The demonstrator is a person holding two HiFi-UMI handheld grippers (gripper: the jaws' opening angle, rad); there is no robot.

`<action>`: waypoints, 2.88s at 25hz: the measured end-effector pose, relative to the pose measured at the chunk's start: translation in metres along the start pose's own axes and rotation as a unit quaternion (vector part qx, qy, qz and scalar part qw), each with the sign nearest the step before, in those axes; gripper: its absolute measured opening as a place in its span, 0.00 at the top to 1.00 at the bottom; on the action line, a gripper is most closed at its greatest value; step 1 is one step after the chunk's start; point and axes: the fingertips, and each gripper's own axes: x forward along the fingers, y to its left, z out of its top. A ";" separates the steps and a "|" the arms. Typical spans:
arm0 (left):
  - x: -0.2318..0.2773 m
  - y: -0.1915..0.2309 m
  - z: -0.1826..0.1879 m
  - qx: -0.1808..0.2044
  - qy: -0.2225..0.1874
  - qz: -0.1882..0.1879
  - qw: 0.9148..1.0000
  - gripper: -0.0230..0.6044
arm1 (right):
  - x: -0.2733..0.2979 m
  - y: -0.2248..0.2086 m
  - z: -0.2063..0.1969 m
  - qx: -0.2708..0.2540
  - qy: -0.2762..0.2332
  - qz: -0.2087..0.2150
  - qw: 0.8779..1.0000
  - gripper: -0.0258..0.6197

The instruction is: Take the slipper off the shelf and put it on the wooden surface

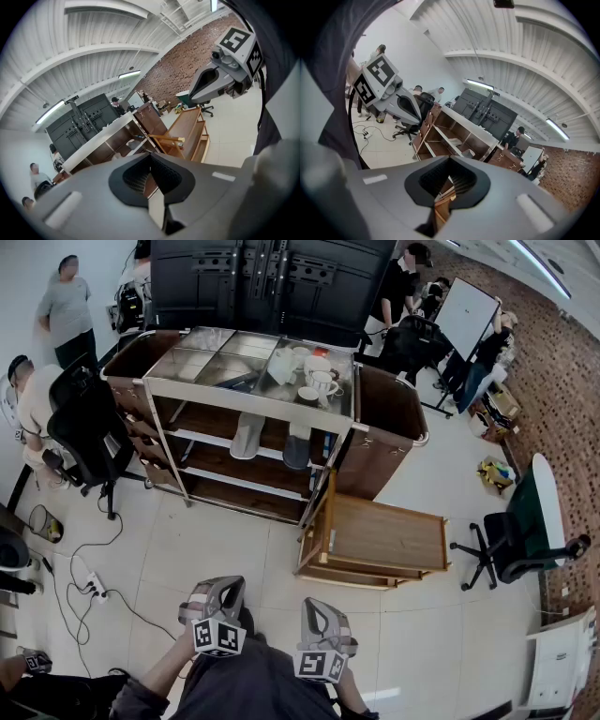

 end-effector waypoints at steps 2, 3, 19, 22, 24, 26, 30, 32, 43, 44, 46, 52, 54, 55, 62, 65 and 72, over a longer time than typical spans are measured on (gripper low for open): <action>0.018 0.017 -0.002 0.011 0.001 0.013 1.000 0.92 | 0.013 -0.003 -0.007 -0.006 0.002 -0.001 1.000 0.96; 0.029 0.026 -0.004 0.018 0.002 0.019 1.000 0.90 | 0.020 -0.005 -0.007 -0.006 0.003 -0.001 1.000 0.96; 0.315 0.186 -0.129 0.159 0.129 0.063 0.977 0.64 | 0.189 -0.091 0.008 0.003 0.075 0.014 0.997 0.96; 0.356 0.206 -0.148 0.190 0.146 0.056 0.969 0.58 | 0.217 -0.100 0.014 0.005 0.095 0.015 0.995 0.96; 0.382 0.219 -0.150 0.213 0.144 0.055 0.965 0.55 | 0.233 -0.110 0.021 0.004 0.104 0.010 0.995 0.96; 0.409 0.228 -0.155 0.236 0.139 0.054 0.960 0.52 | 0.248 -0.121 0.026 0.006 0.112 0.003 0.994 0.96; 0.455 0.231 -0.180 0.253 0.156 0.029 0.954 0.48 | 0.267 -0.135 0.022 0.018 0.137 -0.005 0.990 0.96; 0.467 0.236 -0.188 0.246 0.160 0.031 0.955 0.51 | 0.270 -0.136 0.018 0.021 0.150 -0.003 0.988 0.96; 0.413 0.268 -0.147 0.234 0.102 0.126 0.959 0.81 | 0.244 -0.125 0.008 0.028 0.152 0.000 0.988 0.96; 0.401 0.265 -0.144 0.230 0.101 0.129 0.959 0.81 | 0.237 -0.123 0.005 0.030 0.149 -0.002 0.988 0.96; 0.372 0.250 -0.139 0.226 0.103 0.131 0.960 0.81 | 0.217 -0.119 -0.002 0.036 0.144 -0.006 0.989 0.96; 0.272 0.170 -0.109 0.220 0.119 0.142 0.958 0.81 | 0.126 -0.115 -0.039 0.053 0.111 -0.030 0.992 0.96; 0.236 0.132 -0.093 0.216 0.122 0.149 0.957 0.81 | 0.085 -0.110 -0.059 0.054 0.099 -0.032 0.993 0.96; 0.219 0.111 -0.082 0.213 0.121 0.152 0.957 0.81 | 0.063 -0.108 -0.071 0.054 0.094 -0.033 0.994 0.96; 0.126 -0.065 0.023 0.219 0.059 0.106 0.968 0.81 | -0.097 -0.099 -0.140 0.043 0.093 -0.059 0.993 0.96; 0.133 -0.134 0.072 0.234 0.019 0.063 0.970 0.81 | -0.152 -0.116 -0.168 0.062 0.109 -0.102 0.987 0.96; 0.232 -0.231 0.107 0.265 0.028 -0.028 0.963 0.80 | -0.226 -0.142 -0.218 0.111 0.155 -0.196 0.962 0.96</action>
